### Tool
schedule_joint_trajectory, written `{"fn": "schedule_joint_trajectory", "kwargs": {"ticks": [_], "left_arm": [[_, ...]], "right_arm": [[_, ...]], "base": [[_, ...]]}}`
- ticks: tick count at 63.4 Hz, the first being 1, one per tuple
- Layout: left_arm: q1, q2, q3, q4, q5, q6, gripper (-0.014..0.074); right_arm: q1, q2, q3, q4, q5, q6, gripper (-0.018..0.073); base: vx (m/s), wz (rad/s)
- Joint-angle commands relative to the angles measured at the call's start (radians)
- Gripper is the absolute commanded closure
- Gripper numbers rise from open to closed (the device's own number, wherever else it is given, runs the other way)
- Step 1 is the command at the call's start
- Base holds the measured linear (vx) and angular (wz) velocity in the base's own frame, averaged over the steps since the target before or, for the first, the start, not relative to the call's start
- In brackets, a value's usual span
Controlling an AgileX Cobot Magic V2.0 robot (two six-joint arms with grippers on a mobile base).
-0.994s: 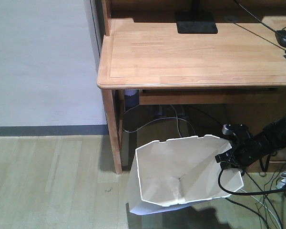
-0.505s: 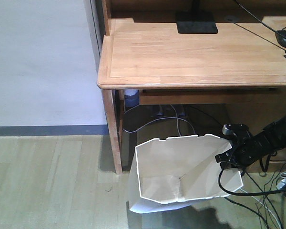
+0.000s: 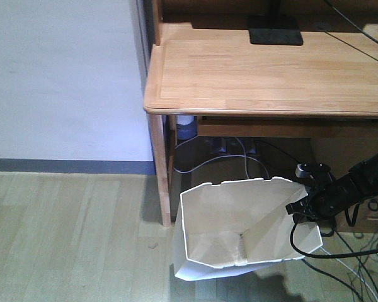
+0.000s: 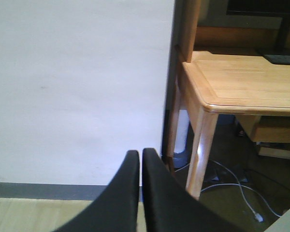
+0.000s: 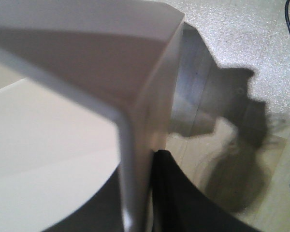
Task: Move trash bin to bedside with robot
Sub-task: 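Hold the bin in the right gripper while the base turns toward the bed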
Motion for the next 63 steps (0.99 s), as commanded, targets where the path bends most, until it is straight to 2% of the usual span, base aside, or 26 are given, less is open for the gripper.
{"fn": "schedule_joint_trajectory", "kwargs": {"ticks": [1, 63], "left_arm": [[-0.006, -0.014, 0.019, -0.004, -0.069, -0.006, 0.0602], [-0.006, -0.014, 0.019, -0.004, -0.069, -0.006, 0.0602]], "right_arm": [[-0.002, -0.079, -0.011, 0.050, 0.172, -0.002, 0.0564], [-0.002, -0.079, -0.011, 0.050, 0.172, -0.002, 0.0564]], "base": [[-0.04, 0.23], [-0.01, 0.42]]}}
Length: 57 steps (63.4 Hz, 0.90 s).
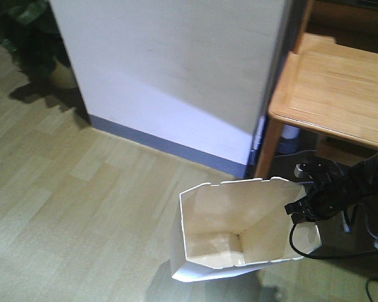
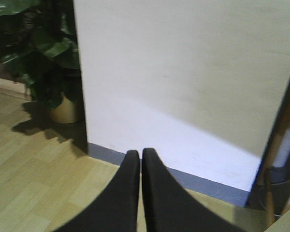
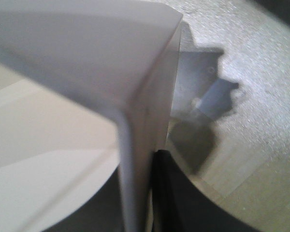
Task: Move trash bin to bedside with robot
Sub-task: 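Hold the bin in the right gripper while the base turns toward the bed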
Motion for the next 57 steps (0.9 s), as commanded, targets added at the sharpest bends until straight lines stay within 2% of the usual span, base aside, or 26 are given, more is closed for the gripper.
{"fn": "schedule_joint_trajectory", "kwargs": {"ticks": [1, 57], "left_arm": [[-0.006, -0.014, 0.019, -0.004, -0.069, -0.006, 0.0602], [-0.006, -0.014, 0.019, -0.004, -0.069, -0.006, 0.0602]], "right_arm": [[-0.002, -0.079, -0.011, 0.050, 0.164, -0.002, 0.0564], [-0.002, -0.079, -0.011, 0.050, 0.164, -0.002, 0.0564]], "base": [[0.02, 0.47], [0.05, 0.45]]}}
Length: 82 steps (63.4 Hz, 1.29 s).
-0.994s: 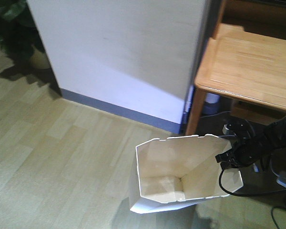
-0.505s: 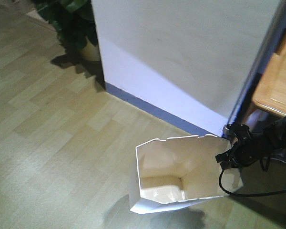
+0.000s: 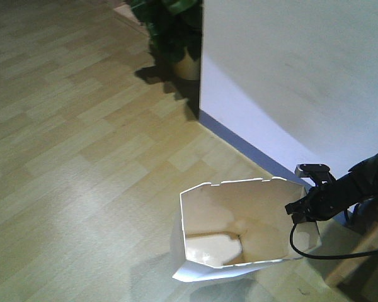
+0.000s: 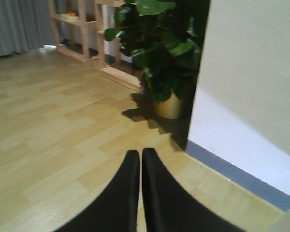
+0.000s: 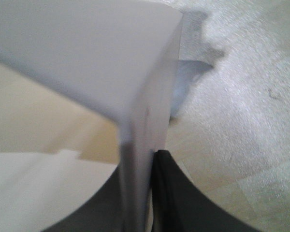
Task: Move trash bin to bedside with robot
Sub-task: 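Hold the bin in the right gripper while the base turns toward the bed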
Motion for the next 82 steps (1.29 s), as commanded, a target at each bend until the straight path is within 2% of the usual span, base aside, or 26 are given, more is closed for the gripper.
{"fn": "schedule_joint_trajectory", "kwargs": {"ticks": [1, 57, 82], "left_arm": [[-0.006, -0.014, 0.019, -0.004, -0.069, -0.006, 0.0602], [-0.006, -0.014, 0.019, -0.004, -0.069, -0.006, 0.0602], [-0.006, -0.014, 0.019, -0.004, -0.069, -0.006, 0.0602]], "right_arm": [[-0.002, -0.079, -0.011, 0.050, 0.164, -0.001, 0.0564], [-0.002, -0.079, -0.011, 0.050, 0.164, -0.001, 0.0564], [-0.002, -0.079, -0.011, 0.050, 0.164, -0.001, 0.0564]], "base": [[0.06, 0.48], [0.06, 0.56], [0.10, 0.39]]}}
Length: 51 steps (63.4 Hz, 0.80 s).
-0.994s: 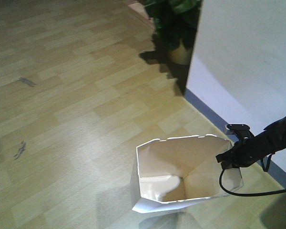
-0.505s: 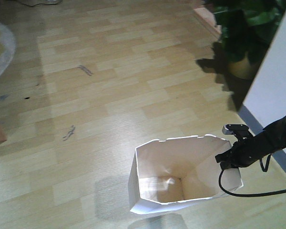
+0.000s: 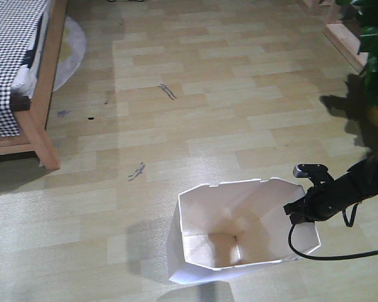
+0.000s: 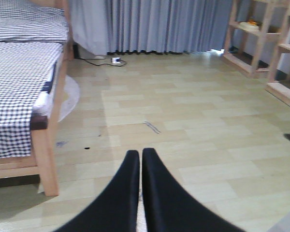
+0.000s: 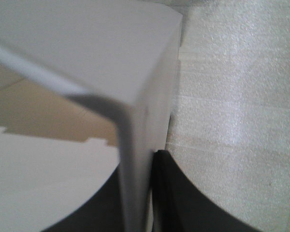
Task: Move trash bin to bedside with robot
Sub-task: 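Hold the bin in the right gripper while the base turns toward the bed, then carry the held bin with the right gripper as the base drives along the bed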
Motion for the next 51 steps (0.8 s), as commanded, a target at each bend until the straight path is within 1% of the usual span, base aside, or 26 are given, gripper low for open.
{"fn": "schedule_joint_trajectory", "kwargs": {"ticks": [1, 22, 51], "left_arm": [[-0.006, -0.014, 0.019, -0.004, -0.069, -0.006, 0.0602], [-0.006, -0.014, 0.019, -0.004, -0.069, -0.006, 0.0602], [-0.006, -0.014, 0.019, -0.004, -0.069, -0.006, 0.0602]], "right_arm": [[-0.003, -0.079, -0.011, 0.049, 0.149, -0.001, 0.0564], [-0.003, -0.079, -0.011, 0.049, 0.149, -0.001, 0.0564], [-0.003, -0.079, -0.011, 0.049, 0.149, -0.001, 0.0564]], "base": [[0.12, 0.27], [0.14, 0.19], [0.20, 0.09]]}}
